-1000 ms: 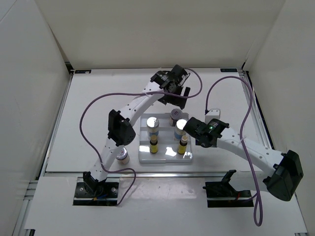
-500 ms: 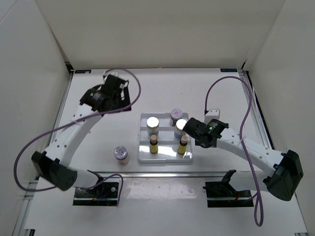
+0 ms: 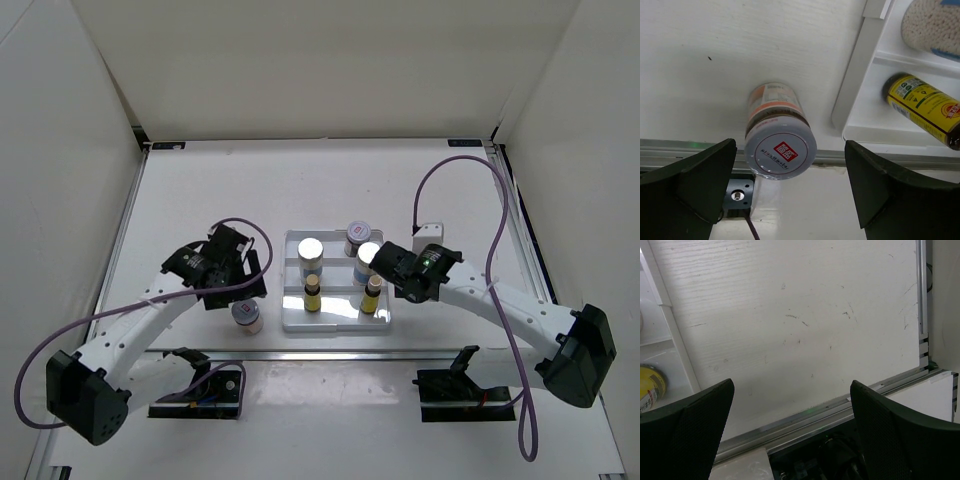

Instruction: Organize the condiment bottles

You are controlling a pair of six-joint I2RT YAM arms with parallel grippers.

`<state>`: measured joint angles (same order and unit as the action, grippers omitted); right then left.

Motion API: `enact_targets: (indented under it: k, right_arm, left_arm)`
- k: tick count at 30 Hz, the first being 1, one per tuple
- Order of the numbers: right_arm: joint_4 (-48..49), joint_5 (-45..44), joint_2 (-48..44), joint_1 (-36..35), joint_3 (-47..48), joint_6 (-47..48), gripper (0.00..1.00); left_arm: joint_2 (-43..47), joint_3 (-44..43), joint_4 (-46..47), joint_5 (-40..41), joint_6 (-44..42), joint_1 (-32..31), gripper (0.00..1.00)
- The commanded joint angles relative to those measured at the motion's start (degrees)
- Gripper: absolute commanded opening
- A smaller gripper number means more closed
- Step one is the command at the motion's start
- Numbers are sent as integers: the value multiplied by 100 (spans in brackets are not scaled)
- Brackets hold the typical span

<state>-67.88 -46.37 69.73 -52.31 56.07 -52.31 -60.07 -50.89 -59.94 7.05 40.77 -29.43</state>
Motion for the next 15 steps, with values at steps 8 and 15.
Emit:
enact_targets:
  k: [8,15]
  right_arm:
    - [-6,-206,-13,-33,-9,-165,100]
    - [-6,-206,40,-86,-9,-165,100]
  left_arm:
    - [-294,466,264,-353,756,-142,100]
    - [-409,590,484,-476,871,-142,85]
